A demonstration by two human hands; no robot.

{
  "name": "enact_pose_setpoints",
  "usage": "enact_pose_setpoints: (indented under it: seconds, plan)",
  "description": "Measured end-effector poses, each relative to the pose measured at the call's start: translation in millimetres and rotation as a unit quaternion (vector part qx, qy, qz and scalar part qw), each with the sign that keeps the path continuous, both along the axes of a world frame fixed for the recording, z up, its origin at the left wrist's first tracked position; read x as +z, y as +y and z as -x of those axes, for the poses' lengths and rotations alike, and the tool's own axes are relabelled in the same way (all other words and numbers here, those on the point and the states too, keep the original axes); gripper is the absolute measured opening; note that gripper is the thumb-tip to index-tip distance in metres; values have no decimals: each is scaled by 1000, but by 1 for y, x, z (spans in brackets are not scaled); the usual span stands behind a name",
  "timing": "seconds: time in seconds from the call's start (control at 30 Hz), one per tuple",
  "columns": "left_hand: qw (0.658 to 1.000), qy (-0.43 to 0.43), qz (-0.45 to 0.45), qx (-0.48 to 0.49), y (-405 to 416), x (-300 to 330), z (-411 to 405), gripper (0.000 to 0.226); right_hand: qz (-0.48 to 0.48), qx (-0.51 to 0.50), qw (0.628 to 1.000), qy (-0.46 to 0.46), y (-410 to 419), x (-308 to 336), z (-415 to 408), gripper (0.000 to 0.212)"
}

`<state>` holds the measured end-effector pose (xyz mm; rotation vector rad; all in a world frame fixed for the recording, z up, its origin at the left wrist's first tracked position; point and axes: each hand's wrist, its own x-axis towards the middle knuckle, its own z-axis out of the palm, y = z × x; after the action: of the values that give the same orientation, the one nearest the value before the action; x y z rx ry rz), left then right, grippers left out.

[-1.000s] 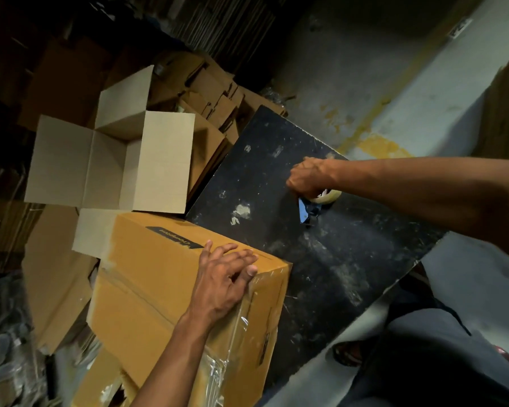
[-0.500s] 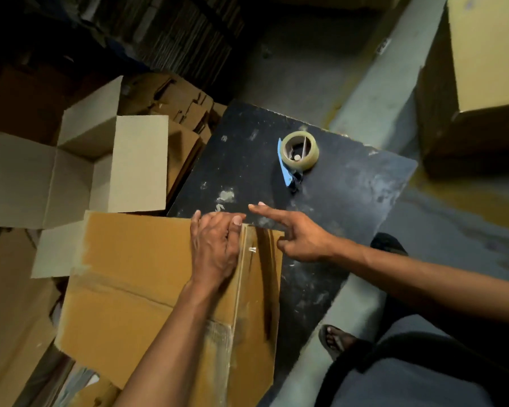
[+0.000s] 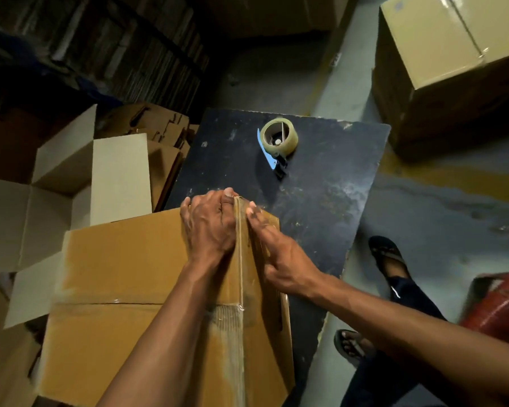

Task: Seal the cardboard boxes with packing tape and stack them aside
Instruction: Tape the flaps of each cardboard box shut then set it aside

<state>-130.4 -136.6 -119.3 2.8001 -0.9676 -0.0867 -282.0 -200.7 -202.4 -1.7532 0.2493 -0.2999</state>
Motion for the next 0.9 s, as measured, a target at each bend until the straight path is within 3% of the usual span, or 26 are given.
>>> enact_pose_setpoints:
  seconds: [0.13, 0.27, 0.4, 0.5, 0.6, 0.67, 0.77, 0.9]
  plan:
    - [1000, 8, 6, -2, 1, -1, -1, 64, -14, -118, 993, -1, -15, -1, 1, 82]
    - [1000, 4, 13, 4, -1, -1, 2, 61, -37, -88, 995, 13, -14, 6, -24, 89]
    - [1000, 6, 22, -2, -1, 1, 4, 67, 33, -110, 993, 21, 16, -4, -18, 93]
    - [1000, 1, 21, -9, -1, 0, 1, 66, 89, -135, 987, 18, 21, -13, 2, 77]
    - [1000, 3, 24, -1, -4, -2, 0, 69, -37, -181, 982, 22, 1, -3, 4, 45]
    - [1000, 7, 21, 3, -2, -2, 0, 74, -139, -200, 969, 36, -17, 12, -12, 58]
    - [999, 24, 29, 0, -1, 0, 0, 73, -190, -187, 964, 13, -32, 33, -38, 69]
    - [999, 32, 29, -3, -1, 3, 1, 74, -228, -204, 952, -5, -26, 33, -55, 38]
